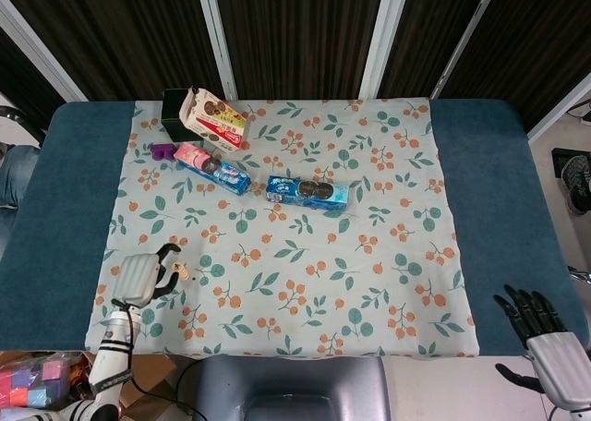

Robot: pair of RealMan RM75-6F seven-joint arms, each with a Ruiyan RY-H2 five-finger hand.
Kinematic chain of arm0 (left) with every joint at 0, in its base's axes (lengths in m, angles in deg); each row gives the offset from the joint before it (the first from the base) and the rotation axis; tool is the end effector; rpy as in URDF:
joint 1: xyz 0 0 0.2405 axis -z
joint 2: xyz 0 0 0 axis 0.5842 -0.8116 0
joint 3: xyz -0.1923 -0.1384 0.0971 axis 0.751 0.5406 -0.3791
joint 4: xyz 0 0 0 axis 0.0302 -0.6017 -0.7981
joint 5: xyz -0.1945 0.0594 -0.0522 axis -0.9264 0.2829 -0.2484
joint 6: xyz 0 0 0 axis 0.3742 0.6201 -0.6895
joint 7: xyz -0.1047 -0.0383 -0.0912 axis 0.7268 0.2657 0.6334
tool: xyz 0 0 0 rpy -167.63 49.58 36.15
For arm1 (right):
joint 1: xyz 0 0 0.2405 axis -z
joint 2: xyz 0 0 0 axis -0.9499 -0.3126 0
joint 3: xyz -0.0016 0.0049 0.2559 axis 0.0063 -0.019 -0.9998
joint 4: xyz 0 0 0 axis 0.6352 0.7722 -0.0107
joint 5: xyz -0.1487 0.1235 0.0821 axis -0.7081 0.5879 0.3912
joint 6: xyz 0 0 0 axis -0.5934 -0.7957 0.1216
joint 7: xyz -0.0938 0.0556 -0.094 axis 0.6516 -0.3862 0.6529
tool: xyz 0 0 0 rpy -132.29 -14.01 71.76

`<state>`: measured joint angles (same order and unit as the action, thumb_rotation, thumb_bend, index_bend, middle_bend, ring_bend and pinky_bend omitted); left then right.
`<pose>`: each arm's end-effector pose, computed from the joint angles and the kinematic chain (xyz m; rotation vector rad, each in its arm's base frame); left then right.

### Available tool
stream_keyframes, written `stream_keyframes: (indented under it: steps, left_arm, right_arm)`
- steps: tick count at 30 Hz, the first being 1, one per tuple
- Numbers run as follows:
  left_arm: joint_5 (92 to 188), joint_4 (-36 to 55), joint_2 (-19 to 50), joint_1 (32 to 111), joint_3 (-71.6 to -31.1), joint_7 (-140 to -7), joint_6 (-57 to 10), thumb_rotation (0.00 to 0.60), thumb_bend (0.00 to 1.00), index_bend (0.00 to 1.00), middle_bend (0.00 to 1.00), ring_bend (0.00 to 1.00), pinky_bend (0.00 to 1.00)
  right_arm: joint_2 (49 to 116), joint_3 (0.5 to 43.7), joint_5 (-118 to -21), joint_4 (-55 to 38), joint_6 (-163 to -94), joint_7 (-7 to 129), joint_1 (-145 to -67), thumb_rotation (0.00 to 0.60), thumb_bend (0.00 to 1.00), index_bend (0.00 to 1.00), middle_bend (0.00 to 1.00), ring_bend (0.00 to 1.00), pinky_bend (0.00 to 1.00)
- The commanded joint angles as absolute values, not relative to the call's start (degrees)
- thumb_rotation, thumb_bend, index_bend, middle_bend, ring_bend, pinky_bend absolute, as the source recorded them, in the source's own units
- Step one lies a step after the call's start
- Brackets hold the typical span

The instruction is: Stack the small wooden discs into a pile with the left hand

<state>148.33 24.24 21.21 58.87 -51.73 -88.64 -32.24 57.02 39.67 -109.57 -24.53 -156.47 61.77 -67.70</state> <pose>-0.2305 0.2744 0.0171 -1.4689 -1.0697 -0.9725 -0.3127 -0.0911 0.1704 1.6136 -0.8714 0.8151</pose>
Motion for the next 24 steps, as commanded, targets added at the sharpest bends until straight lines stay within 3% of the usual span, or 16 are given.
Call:
stream_keyframes:
  steps: [1, 3, 5, 7, 9, 11, 24]
  left_arm:
    - [161.38, 27.63, 14.72, 53.98, -56.94, -76.44, -40.47, 0.600, 0.41, 0.25, 0.77, 0.77, 0.89]
    - [166.65, 28.00, 10.40, 51.66, -61.23, -71.80, -42.73, 0.600, 0.42, 0.15, 0.33, 0.28, 0.42]
    - [172.00, 27.33, 6.74, 48.33, -65.98, -68.07, -46.77, 0.600, 0.42, 0.11, 0.14, 0.06, 0.10]
    - [175.95, 25.35, 5.03, 45.59, -69.18, -66.19, -50.57, 0.600, 0.41, 0.09, 0.08, 0.00, 0.01]
    - [178.82, 20.76, 5.31, 43.01, -70.86, -64.63, -54.48, 0.600, 0.41, 0.08, 0.07, 0.00, 0.00]
    - [179.09, 17.85, 5.46, 42.21, -71.47, -65.46, -54.08, 0.600, 0.41, 0.06, 0.05, 0.00, 0.00]
    - [180.57, 17.53, 5.30, 42.45, -69.78, -64.16, -53.69, 0.600, 0.41, 0.04, 0.04, 0.00, 0.00]
  right_arm:
    - [57.02, 39.65, -109.56, -24.35, -156.68, 61.68, -67.58, 0.600, 0.14, 0.00, 0.00, 0.00, 0.00]
    - [57.13, 39.64, -109.52, -24.24, -156.65, 61.94, -67.53, 0.600, 0.14, 0.00, 0.00, 0.00, 0.00]
    - [57.31, 39.71, -109.56, -24.18, -156.53, 62.49, -67.46, 0.600, 0.14, 0.00, 0.00, 0.00, 0.00]
    - [57.44, 39.81, -109.67, -24.21, -156.47, 62.91, -67.38, 0.600, 0.14, 0.00, 0.00, 0.00, 0.00]
    - [57.68, 39.91, -109.89, -24.14, -156.47, 63.42, -67.29, 0.600, 0.14, 0.00, 0.00, 0.00, 0.00]
    - [57.96, 39.88, -110.03, -24.09, -156.61, 63.82, -67.21, 0.600, 0.14, 0.00, 0.00, 0.00, 0.00]
    - [58.22, 39.79, -110.29, -23.81, -157.13, 63.74, -67.07, 0.600, 0.14, 0.00, 0.00, 0.00, 0.00]
